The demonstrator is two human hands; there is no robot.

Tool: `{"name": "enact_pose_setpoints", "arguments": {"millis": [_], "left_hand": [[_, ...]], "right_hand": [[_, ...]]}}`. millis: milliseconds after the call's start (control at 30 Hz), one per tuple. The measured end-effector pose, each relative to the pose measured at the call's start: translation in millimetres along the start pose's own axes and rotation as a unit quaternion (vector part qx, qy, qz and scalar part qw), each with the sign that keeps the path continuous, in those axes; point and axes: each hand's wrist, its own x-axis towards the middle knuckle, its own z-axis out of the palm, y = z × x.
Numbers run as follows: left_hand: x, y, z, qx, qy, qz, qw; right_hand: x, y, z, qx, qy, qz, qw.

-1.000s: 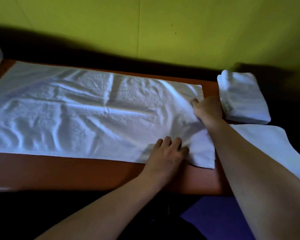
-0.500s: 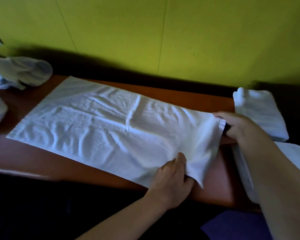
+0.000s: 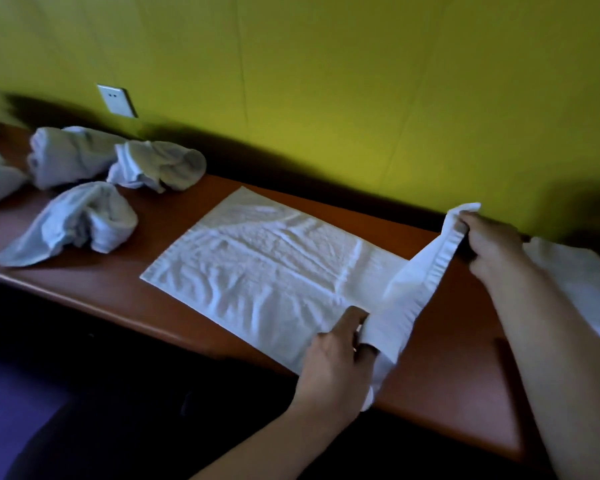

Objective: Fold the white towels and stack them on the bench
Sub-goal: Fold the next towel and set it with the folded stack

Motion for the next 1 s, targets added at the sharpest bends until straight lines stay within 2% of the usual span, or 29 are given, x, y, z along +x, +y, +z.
{"name": "enact_pose_setpoints", "arguments": {"millis": [100, 267, 433, 667, 867, 1000], "left_hand": [[6.2, -12.1, -41.4, -0.047, 0.034, -0.026, 0.998], [19.4, -38.0, -106.7, -0.057, 0.103, -0.042, 0.992], [45.0, -82.6, -166.8, -0.129, 0.189, -0.125, 0.965], [77.7, -130.6, -226.6, -0.119, 0.216, -0.145, 0.958], [93.7, -176.3, -252.7, -0.043, 0.254, -0.21, 0.943], [100.2, -210.6, -260.7, 0.124, 0.241, -0.275, 0.923]], "right_hand": [[-16.9, -6.5, 57.8, -0.008, -0.022, -0.018, 1.0], [-31.5, -7.2, 153.6, -0.034, -0.058, -0.019, 0.998], [-34.0, 1.4, 238.7, -0.051, -0.074, -0.026, 0.996], [-46.9, 22.7, 331.3, -0.101, -0.089, -0.036, 0.99], [-51.3, 41.7, 382.4, -0.114, -0.12, -0.026, 0.986], [-56.0, 62.1, 393.1, -0.068, -0.188, 0.029, 0.979]]}}
